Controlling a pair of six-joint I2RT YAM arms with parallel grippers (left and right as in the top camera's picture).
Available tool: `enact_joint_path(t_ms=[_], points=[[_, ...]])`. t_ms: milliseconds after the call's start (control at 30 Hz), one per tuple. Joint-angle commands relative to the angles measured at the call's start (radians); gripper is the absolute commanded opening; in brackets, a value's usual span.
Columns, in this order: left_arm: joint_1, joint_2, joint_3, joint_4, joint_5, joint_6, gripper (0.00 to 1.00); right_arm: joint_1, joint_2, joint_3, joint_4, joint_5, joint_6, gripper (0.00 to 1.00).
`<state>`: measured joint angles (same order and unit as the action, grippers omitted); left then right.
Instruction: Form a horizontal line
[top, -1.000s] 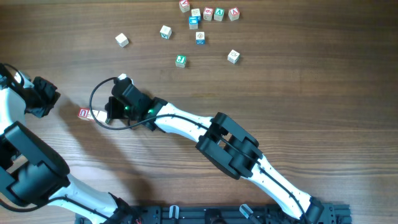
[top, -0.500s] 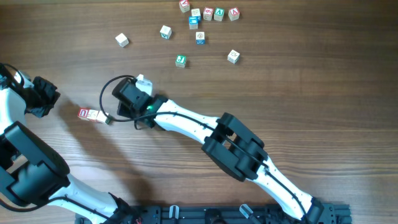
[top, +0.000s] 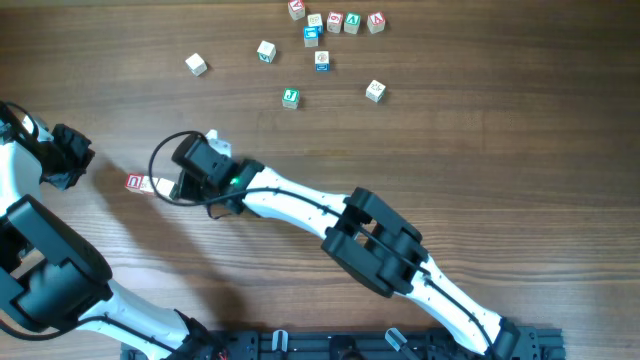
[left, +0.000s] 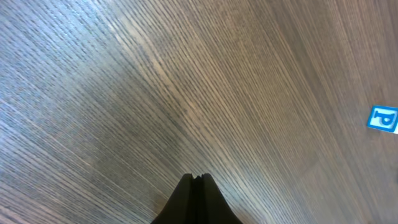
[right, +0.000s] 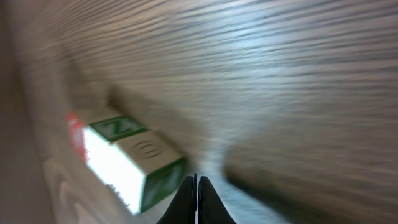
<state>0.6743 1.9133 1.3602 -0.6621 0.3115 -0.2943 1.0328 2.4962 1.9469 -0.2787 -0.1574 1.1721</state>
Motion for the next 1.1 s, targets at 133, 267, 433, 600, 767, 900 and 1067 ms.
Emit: enact_joint_path(t_ms=[133,267,433,600,767,900,1067], points=[[-0.005,0.018,-0.019,0.008,-0.032,0.002,0.04,0.022,-0.031,-0.019,0.023,0.003,-0.046,0.04],[-0.005,0.018,-0.019,0.008,-0.032,0.002,0.04,0.022,-0.029,-0.025,0.022,0.004,-0.047,0.04],[-0.005,0.018,-0.019,0.008,-0.032,0.002,0.04,0.022,-0.029,-0.025,0.035,0.014,-0.075,0.05],[-0.005,0.018,-0.019,0.008,-0.032,0.002,0.04,0.022,-0.023,-0.025,0.039,0.015,-0.074,0.04],[-0.005,0.018,-0.019,0.008,-0.032,0.002,0.04,0.022,-0.011,-0.025,0.071,0.014,-0.075,0.05],[-0.005,0.018,-0.019,0.008,-0.032,0.002,0.04,0.022,-0.01,-0.025,0.077,0.006,-0.082,0.05],[-0.005,0.018,-0.019,0.008,-0.032,0.002,0.04,0.022,-0.001,-0.025,0.103,-0.002,-0.097,0.05]])
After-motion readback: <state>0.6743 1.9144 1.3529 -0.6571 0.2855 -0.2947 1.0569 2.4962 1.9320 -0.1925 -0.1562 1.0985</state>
